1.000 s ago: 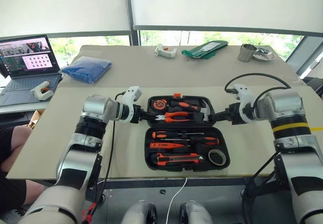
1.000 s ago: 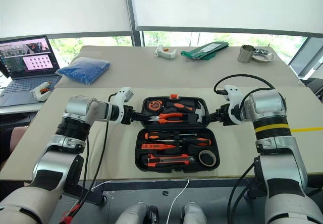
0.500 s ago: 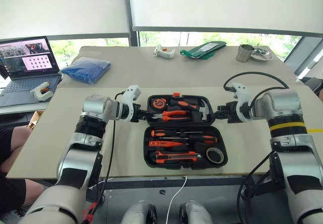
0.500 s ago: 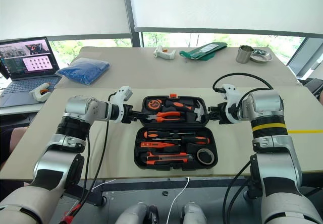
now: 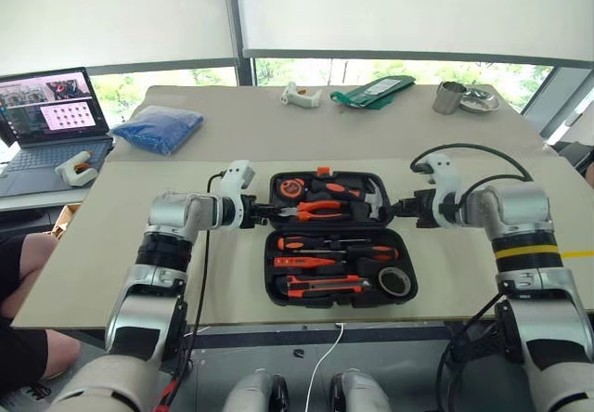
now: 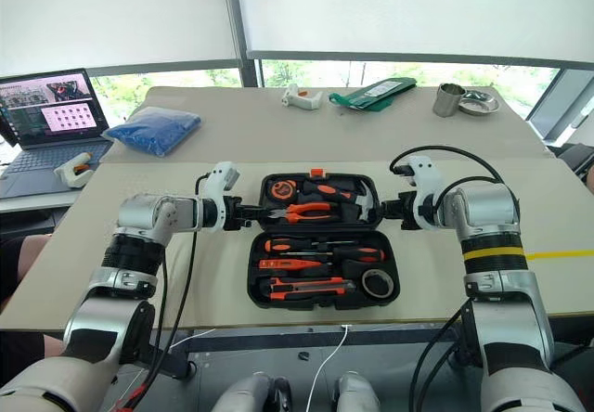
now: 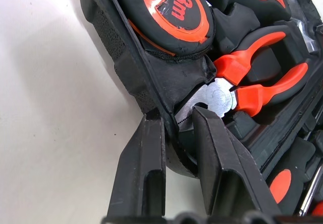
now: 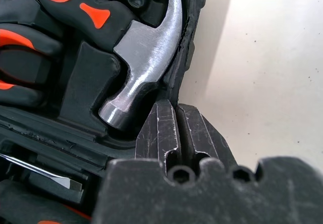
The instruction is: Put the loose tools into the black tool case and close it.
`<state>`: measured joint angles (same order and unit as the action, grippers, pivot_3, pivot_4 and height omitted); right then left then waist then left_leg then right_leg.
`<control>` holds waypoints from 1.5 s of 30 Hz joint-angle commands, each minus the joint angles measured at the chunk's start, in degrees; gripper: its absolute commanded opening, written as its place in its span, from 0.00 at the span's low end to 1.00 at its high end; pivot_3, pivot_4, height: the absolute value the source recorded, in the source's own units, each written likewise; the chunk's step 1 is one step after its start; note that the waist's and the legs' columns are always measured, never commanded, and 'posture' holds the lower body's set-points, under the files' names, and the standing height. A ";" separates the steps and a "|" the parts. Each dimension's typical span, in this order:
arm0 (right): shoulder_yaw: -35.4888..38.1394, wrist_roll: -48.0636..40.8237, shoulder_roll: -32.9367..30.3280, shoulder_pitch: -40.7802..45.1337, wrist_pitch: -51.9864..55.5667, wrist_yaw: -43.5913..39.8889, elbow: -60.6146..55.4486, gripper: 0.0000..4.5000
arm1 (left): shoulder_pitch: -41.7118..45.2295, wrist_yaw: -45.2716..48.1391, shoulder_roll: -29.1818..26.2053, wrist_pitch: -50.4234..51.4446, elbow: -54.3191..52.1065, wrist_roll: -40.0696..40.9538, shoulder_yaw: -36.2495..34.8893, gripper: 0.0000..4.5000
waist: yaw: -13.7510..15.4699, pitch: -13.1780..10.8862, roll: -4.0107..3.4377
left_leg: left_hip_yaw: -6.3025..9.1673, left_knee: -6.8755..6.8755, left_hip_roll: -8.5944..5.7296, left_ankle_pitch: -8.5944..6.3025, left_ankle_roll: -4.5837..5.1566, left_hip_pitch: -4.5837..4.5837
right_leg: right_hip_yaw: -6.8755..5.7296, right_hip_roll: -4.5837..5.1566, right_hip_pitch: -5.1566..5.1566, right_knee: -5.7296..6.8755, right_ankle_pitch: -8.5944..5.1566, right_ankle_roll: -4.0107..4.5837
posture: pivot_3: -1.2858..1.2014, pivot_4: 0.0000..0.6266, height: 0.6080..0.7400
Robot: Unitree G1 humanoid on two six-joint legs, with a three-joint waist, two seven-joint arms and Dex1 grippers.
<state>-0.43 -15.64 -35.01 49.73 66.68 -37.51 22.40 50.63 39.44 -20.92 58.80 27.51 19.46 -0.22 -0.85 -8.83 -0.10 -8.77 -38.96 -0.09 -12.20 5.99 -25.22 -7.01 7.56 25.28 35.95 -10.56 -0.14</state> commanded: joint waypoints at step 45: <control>6.32 -1.89 2.37 -9.05 -23.27 -0.51 -12.08 0.00 | 2.00 4.36 1.46 -14.18 0.93 2.52 -6.64 0.01 | 0.02 -0.04 0.05 | 0.00 0.08 0.02 0.01 -0.01 -0.01 | 0.00 -0.03 0.03 -0.06 -0.01 -0.02 | 0.52 0.24 1.00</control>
<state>3.07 -16.06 -33.18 40.71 51.15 -37.10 16.29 53.29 39.44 -19.97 53.64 34.92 19.56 -5.20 -0.83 -8.88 -0.05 -8.77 -38.83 -0.08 -12.18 5.96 -25.23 -7.02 7.54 25.33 35.86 -10.57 -0.16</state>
